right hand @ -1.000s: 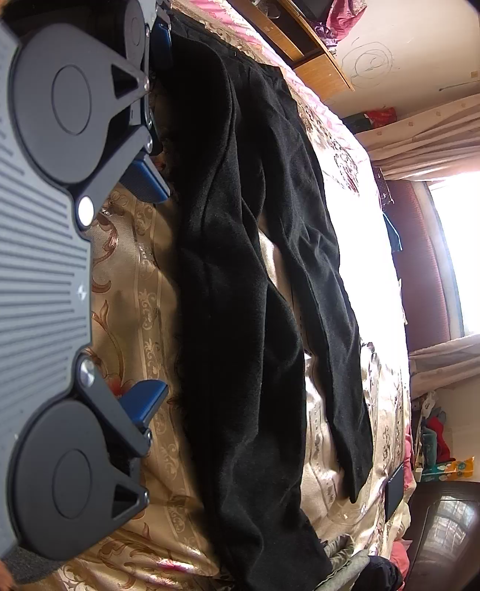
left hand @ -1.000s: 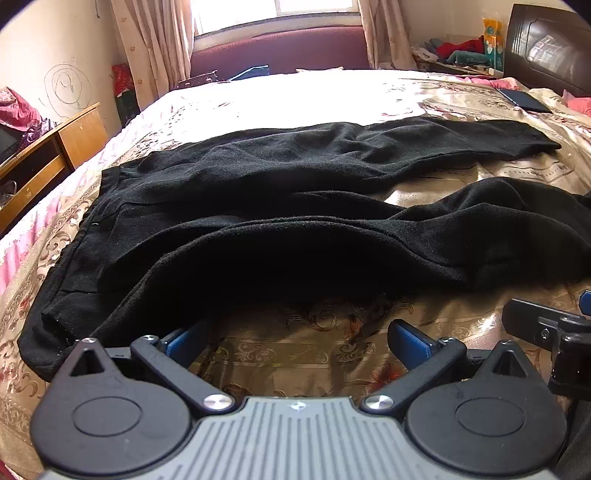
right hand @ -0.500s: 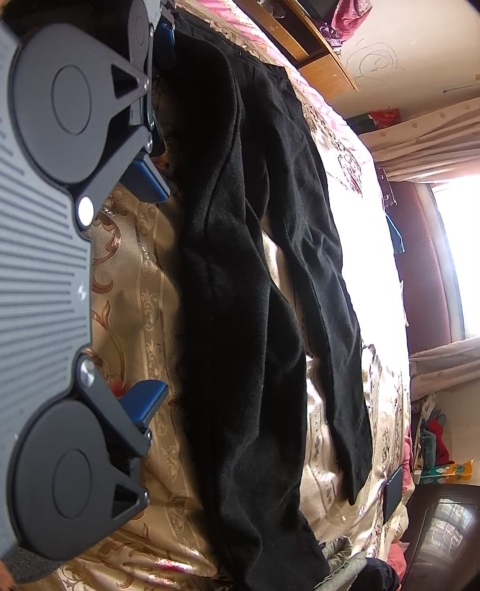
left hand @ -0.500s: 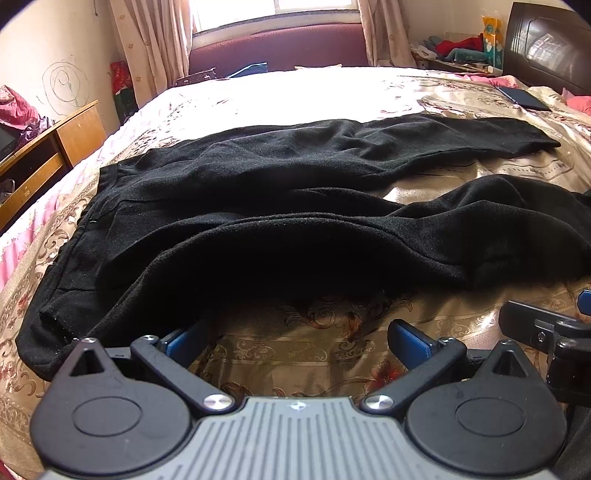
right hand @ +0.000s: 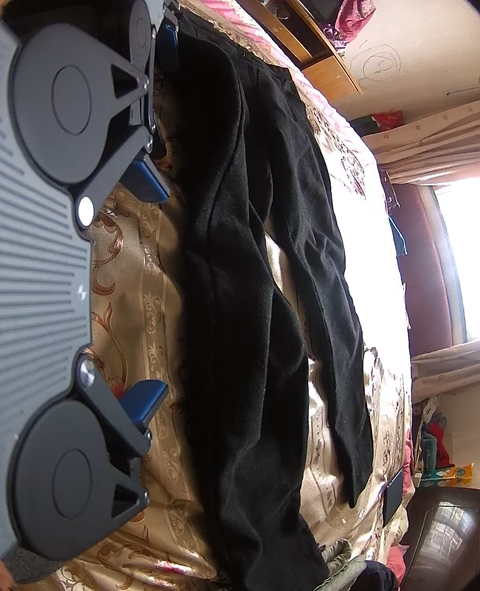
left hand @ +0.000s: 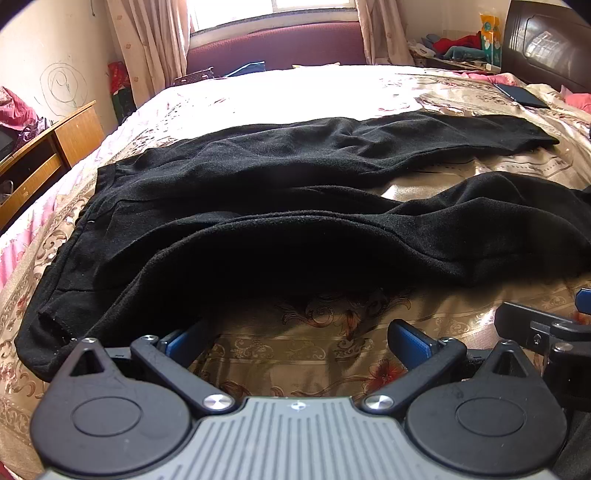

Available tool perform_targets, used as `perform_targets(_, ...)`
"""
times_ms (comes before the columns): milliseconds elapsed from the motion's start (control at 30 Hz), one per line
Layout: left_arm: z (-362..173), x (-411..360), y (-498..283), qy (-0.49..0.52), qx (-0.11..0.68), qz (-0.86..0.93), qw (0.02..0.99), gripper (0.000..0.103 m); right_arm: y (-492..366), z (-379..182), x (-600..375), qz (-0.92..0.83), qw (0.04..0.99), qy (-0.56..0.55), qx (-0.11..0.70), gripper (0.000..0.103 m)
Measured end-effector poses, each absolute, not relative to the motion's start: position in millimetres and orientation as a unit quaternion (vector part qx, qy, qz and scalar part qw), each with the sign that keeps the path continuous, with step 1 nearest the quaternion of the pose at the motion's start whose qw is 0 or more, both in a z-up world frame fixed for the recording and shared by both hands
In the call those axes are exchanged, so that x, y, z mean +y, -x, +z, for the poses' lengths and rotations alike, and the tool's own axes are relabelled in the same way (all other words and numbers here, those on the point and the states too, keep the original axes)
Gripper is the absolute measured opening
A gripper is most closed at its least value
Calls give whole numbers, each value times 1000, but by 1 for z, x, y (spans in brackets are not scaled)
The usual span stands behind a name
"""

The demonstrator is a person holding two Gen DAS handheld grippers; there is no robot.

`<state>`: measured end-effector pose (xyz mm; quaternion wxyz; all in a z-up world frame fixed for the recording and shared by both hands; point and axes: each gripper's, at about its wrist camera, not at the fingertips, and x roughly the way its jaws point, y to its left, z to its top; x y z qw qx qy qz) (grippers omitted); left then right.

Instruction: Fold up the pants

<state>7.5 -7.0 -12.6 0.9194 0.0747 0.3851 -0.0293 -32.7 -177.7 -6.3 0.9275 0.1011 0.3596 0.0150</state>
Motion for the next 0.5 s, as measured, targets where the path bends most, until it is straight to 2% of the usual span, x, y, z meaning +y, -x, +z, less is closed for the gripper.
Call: perform_targets(500,-13,-9,-8,-74,385,-33,919,103,33,-7,-176,17,927,-99,362,101)
